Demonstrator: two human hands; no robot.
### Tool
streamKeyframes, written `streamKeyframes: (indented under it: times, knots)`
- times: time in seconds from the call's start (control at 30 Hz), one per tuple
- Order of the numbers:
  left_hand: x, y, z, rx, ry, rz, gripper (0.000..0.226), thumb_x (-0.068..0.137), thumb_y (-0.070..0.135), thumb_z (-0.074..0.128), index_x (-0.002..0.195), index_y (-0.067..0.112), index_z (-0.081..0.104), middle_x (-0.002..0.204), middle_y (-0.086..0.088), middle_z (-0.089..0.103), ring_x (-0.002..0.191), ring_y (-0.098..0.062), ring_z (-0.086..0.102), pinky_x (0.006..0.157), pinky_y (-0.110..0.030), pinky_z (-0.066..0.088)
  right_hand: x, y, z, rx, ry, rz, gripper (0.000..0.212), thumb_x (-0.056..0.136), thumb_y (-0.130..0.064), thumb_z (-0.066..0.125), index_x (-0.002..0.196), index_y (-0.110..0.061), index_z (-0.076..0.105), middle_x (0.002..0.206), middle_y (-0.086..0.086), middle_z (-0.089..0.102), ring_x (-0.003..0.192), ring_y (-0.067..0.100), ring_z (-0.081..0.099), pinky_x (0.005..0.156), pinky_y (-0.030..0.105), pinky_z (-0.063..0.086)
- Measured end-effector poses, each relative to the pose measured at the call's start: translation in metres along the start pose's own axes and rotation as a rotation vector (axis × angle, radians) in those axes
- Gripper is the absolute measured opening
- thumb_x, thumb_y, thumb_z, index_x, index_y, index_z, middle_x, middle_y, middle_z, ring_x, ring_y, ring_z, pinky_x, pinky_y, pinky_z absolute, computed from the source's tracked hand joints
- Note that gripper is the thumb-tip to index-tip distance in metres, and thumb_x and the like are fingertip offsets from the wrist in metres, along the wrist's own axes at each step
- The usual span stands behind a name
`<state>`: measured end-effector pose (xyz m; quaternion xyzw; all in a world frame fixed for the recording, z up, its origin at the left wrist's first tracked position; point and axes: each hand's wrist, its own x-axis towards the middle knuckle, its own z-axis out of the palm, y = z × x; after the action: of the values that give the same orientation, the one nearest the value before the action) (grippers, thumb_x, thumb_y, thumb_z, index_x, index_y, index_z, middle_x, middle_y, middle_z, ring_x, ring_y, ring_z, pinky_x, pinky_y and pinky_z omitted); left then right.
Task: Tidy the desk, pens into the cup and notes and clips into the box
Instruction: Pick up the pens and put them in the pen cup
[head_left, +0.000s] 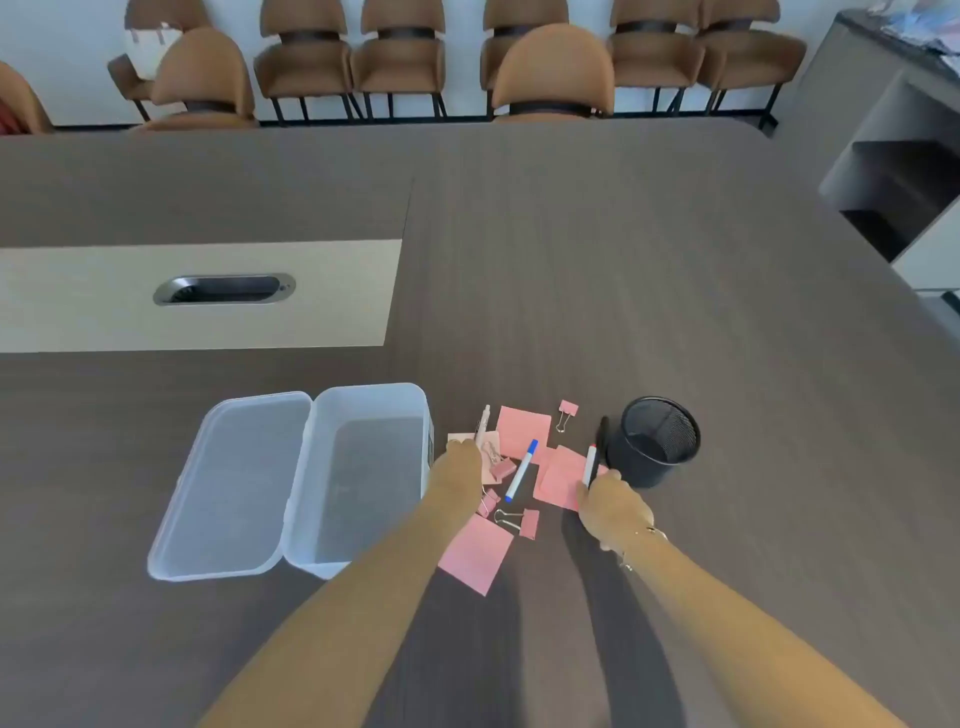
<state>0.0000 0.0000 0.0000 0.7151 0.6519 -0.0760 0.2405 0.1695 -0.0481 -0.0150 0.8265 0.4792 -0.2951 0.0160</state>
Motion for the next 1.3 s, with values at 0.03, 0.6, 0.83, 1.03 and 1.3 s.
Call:
streamKeyframes:
  times: [0.03, 0.6, 0.83, 1.03, 1.3]
  knots:
    - [0.002, 0.000, 0.002, 0.004, -0.012, -0.021, 0.033, 0.094, 0.003, 0.050, 0.127, 0.000, 0.045, 0.129, -0.018, 0.052, 0.116, -0.030, 0.060, 0.093, -0.033, 0.050, 0.000, -0.001, 0.001, -0.060, 0.012, 0.030, 0.050, 0.100, -0.033, 0.034, 0.137, 0.000, 0.034, 0.126, 0.016, 0.061, 0.109, 0.033, 0.064, 0.092, 0.041, 0.055]
    - [0.030, 0.040, 0.006, -0.231, -0.024, 0.090, 0.019, 0.087, 0.015, 0.058, 0.101, 0.003, 0.054, 0.089, -0.008, 0.048, 0.078, -0.028, 0.060, 0.078, -0.039, 0.058, 0.025, -0.009, 0.008, 0.004, 0.011, 0.042, 0.028, 0.095, -0.016, 0.043, 0.118, -0.006, 0.057, 0.109, 0.008, 0.070, 0.098, 0.025, 0.069, 0.081, 0.033, 0.057]
    - [0.043, 0.056, 0.025, -0.087, -0.064, 0.020, 0.027, 0.091, 0.009, 0.054, 0.118, 0.004, 0.055, 0.111, -0.013, 0.060, 0.109, -0.031, 0.062, 0.089, -0.034, 0.051, 0.030, -0.010, -0.002, -0.017, 0.048, 0.015, 0.026, 0.096, -0.016, 0.044, 0.118, -0.005, 0.054, 0.114, 0.010, 0.067, 0.104, 0.028, 0.066, 0.083, 0.034, 0.055]
    - [0.048, 0.062, 0.024, -0.046, -0.018, 0.014, 0.029, 0.094, 0.007, 0.053, 0.122, 0.005, 0.057, 0.119, -0.012, 0.057, 0.111, -0.029, 0.061, 0.092, -0.034, 0.050, 0.034, -0.013, -0.003, 0.053, -0.009, -0.018, 0.027, 0.093, -0.010, 0.046, 0.114, 0.000, 0.061, 0.114, 0.015, 0.067, 0.104, 0.032, 0.066, 0.086, 0.036, 0.054]
    - [0.035, 0.058, -0.048, -0.316, 0.100, 0.099, 0.024, 0.090, 0.019, 0.057, 0.071, 0.004, 0.061, 0.075, -0.012, 0.057, 0.073, -0.030, 0.054, 0.076, -0.037, 0.052, -0.003, -0.008, -0.057, 0.243, 0.015, -0.242, 0.020, 0.085, -0.010, 0.058, 0.066, -0.017, 0.054, 0.075, 0.012, 0.065, 0.060, 0.025, 0.063, 0.065, 0.037, 0.058]
